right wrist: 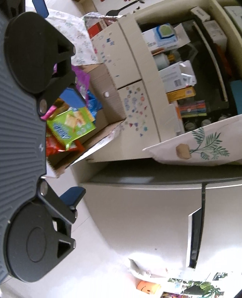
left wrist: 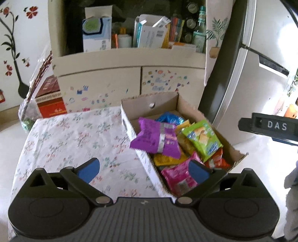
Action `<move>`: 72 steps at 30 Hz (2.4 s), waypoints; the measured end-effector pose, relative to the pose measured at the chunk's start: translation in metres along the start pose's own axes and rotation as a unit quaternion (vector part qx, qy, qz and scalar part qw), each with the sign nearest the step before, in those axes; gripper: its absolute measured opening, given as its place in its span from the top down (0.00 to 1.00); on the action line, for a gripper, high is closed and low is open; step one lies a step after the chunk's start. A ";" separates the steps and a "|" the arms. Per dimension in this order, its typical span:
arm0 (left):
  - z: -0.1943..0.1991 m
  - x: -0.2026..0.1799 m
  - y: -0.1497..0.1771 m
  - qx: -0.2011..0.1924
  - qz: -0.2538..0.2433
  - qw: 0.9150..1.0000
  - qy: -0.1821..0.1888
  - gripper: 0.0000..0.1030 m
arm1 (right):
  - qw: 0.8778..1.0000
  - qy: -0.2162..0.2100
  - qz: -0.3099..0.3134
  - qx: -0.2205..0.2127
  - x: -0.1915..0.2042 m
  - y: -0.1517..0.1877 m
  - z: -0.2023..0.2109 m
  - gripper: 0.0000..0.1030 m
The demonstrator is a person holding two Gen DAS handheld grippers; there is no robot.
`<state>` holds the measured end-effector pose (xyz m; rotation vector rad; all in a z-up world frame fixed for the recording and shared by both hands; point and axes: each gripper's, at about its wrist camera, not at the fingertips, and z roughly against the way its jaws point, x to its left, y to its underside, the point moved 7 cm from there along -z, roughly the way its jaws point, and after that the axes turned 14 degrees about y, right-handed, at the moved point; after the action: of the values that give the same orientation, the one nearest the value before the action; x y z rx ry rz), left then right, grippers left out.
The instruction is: Organize snacks
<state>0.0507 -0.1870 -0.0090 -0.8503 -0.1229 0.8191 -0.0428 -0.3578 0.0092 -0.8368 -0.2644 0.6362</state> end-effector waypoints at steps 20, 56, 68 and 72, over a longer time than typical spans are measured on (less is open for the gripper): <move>0.021 0.010 0.045 0.043 0.004 0.998 -0.050 0.00 | 0.997 0.037 0.061 0.032 0.002 0.064 0.031 0.09; 0.006 0.006 0.036 0.054 -0.010 0.994 -0.099 0.00 | 0.993 0.052 0.096 0.045 0.012 0.076 0.026 0.08; 0.005 0.002 0.034 0.051 -0.024 0.992 -0.114 0.00 | 0.993 0.058 0.093 0.044 0.011 0.076 0.025 0.08; 0.006 0.002 0.033 0.051 -0.027 0.991 -0.118 0.00 | 0.993 0.058 0.094 0.044 0.012 0.076 0.025 0.08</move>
<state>0.0302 -0.1691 -0.0293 -0.6501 -0.3083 0.8656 -0.0771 -0.2973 -0.0326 -0.8158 -0.0520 0.7666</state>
